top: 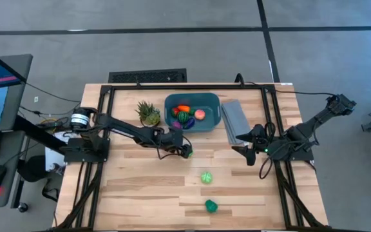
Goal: Pick and placing Produce into tupperware
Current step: Put the pear into the blue bin
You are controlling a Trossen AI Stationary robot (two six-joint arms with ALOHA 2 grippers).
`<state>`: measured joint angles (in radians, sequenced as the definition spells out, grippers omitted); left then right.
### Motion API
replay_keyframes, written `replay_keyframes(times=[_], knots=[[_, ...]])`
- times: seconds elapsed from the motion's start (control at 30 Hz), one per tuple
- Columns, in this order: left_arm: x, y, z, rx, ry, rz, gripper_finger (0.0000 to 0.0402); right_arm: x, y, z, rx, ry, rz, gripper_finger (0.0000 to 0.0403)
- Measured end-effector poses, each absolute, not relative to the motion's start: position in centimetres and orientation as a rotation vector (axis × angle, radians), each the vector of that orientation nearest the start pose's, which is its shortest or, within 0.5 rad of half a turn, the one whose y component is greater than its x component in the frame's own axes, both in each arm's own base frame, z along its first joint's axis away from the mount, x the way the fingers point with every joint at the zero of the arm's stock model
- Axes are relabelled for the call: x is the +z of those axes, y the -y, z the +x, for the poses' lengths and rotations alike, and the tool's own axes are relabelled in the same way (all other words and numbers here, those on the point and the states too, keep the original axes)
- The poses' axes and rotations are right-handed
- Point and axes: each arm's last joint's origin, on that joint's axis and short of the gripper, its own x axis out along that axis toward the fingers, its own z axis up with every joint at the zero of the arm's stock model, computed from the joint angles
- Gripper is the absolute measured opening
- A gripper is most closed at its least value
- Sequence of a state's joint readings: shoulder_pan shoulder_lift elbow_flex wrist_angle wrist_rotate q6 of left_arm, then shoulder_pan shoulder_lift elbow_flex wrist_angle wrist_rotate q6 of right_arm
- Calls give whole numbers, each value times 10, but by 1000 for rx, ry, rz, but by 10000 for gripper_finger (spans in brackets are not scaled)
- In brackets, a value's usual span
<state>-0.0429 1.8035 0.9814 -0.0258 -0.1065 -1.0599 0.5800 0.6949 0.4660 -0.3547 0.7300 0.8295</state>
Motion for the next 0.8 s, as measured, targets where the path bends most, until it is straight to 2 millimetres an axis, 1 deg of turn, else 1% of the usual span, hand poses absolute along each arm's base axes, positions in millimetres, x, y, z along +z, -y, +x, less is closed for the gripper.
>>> replay_keyframes(times=[0.07,0.13,0.2,0.27,0.33,0.4,0.47,0.53,0.6,0.8], knots=[[147,12,354,500,-765,-918,397,226,-63,131,-321,-366,458,329],[146,13,364,479,-754,-911,397,226,-63,131,-322,-370,454,329],[147,13,364,476,-779,-890,397,226,-63,131,-322,-368,456,329],[146,14,373,461,-768,-888,397,226,-63,131,-323,-370,454,329],[147,14,371,461,-816,-866,397,226,-63,131,-322,-367,459,329],[144,15,381,445,-802,-864,397,226,-63,131,-324,-370,460,329],[145,15,378,440,-844,-857,397,226,-63,131,-324,-369,461,329],[143,15,384,430,-825,-857,397,225,-63,131,-325,-372,459,329],[139,16,382,436,-847,-847,397,225,-63,131,-325,-374,459,329],[142,16,382,422,-841,-845,396,224,-64,132,-324,-380,456,329]])
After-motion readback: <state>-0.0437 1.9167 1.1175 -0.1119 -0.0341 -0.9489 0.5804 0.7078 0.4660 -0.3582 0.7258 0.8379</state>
